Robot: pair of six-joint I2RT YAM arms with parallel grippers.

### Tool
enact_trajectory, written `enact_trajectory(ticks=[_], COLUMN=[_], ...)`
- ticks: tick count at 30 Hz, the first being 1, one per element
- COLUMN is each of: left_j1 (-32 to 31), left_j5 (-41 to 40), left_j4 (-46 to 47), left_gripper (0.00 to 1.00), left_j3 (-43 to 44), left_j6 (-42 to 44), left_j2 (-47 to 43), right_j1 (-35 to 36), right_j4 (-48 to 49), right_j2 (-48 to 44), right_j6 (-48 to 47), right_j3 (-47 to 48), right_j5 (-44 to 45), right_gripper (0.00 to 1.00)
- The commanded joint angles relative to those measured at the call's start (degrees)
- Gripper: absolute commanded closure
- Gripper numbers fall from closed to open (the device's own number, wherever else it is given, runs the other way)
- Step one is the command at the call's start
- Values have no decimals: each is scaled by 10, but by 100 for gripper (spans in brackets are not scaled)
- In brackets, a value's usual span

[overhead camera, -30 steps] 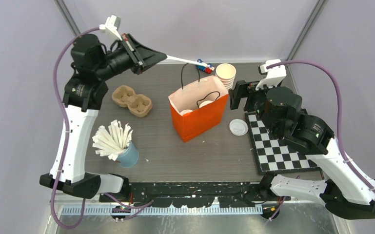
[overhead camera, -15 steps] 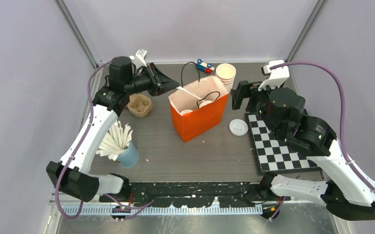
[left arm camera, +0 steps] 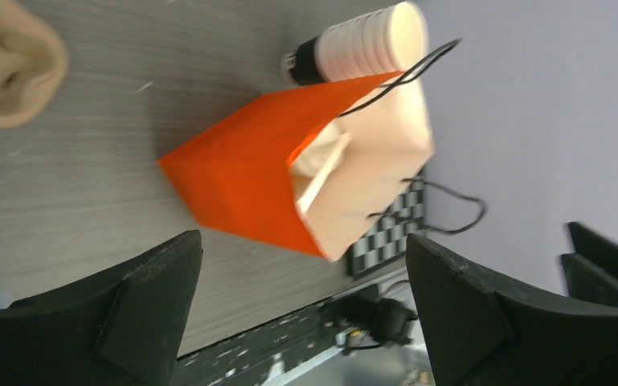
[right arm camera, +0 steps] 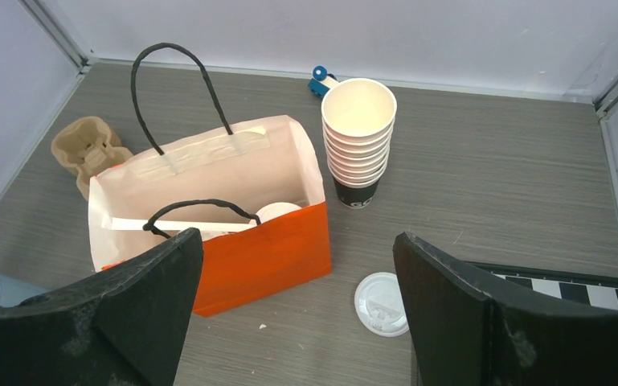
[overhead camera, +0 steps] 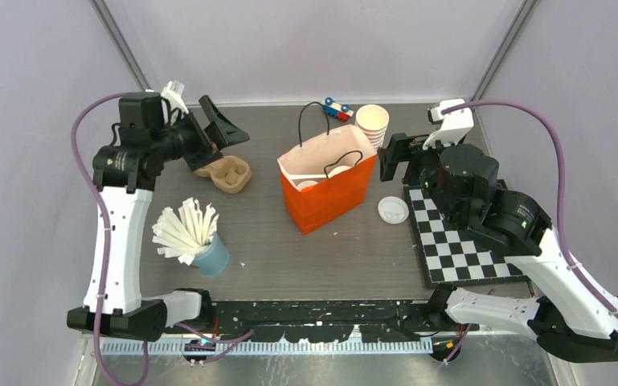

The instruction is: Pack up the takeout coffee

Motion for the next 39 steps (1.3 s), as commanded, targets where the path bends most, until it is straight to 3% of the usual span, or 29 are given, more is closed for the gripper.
enact_trajectory(ticks=[1,6,11,20,23,30,39], left_j1=[4,7,7,15,18,29,38], left_j5=[-122,-215,-267,-277,-317,-410,-385], left_j4=[-211,-274,-271,-268,-267,-276,-220], left_gripper=[0,0,2,35,48,46,56], left_j3=[37,31,2,-99,-104,-109,-157], left_j6=[111,125,122,51,43,21,-28], left_j2=[-16,-43,-78,-90,-103,-127,-121], right_j1=[-2,-2,-2,-2,-2,-2,-2], right_j4=[13,12,10,8,7,8,13], right_j2=[6,8,9,-6,-9,-12,-10], right_j6=[11,14,23,29,31,29,24], right_j3=[9,5,1,-12,-15,-25,-28], right_j5=[-8,-16,-22,-11,-10,-7,-16], right_gripper=[8,8,9,9,9,9,9])
